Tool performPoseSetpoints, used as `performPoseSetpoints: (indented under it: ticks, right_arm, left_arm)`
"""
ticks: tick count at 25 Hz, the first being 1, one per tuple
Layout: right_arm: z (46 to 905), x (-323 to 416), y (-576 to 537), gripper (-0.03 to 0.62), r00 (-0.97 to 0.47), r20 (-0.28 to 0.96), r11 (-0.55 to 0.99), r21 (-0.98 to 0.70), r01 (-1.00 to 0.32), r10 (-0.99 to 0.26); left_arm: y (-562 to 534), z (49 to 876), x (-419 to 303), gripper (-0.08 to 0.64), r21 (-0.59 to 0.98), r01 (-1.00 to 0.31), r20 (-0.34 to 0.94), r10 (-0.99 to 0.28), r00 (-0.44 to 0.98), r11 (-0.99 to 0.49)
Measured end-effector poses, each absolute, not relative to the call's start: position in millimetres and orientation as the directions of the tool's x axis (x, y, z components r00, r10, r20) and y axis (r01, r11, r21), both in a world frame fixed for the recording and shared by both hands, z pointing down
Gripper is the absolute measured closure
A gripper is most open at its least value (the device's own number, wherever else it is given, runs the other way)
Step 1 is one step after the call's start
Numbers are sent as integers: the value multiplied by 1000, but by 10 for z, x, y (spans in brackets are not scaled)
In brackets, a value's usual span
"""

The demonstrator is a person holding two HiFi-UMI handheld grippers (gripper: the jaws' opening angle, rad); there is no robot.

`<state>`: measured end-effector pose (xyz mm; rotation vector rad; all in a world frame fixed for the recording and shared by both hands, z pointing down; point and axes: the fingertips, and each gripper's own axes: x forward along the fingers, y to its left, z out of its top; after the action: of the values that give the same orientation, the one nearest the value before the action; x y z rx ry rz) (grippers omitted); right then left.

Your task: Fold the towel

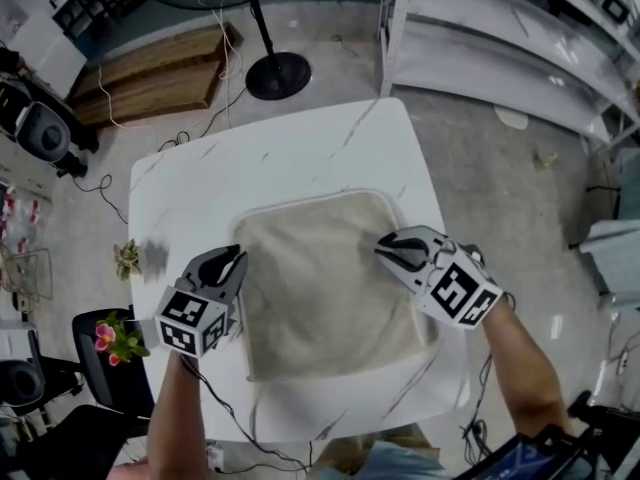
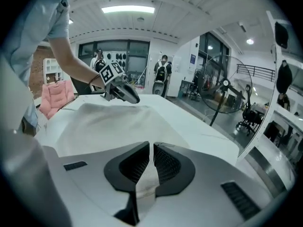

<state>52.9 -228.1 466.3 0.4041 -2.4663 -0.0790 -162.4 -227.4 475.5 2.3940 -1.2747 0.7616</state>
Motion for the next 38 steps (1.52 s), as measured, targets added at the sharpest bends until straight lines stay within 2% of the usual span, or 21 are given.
performPoseSetpoints:
  ticks: [5,12,19,21,30,34,38]
  right_arm:
    - [4263,586,-1813,515,-773,555,951,219,-220,-307]
    - [4242,670,-984,484,-783,555,954,253,-161,-279]
    - [4512,823,-379,400,-756,601,947,314,-76,-259]
    - [4612,864,-288,387,-732,627,935,353,-38,-266]
    - [4971,1078,-367,391,-617,707,869,489,76,-345]
    - [5080,1102,-426,444,-592,720,843,524,121,-363]
    - [5107,1091,-482,499,-595,708,836,538,106,-380]
  left_arm:
    - [-1787,4369,-1441,485,3,-799,523,-680,514,-602]
    - [-868,4384,-1282,453,-97,-759,492,-694,526,-644]
    - [-161,4717,-1195,301,-173,-673,547,-638,542,-719]
    - [-30,4830,-1185,283,-211,-633,581,-616,532,-745]
    - [27,5133,-1209,311,-267,-547,647,-569,508,-793]
    - [9,5157,-1201,318,-249,-514,674,-528,516,-821]
    - [10,5172,-1188,325,-218,-494,696,-489,526,-842]
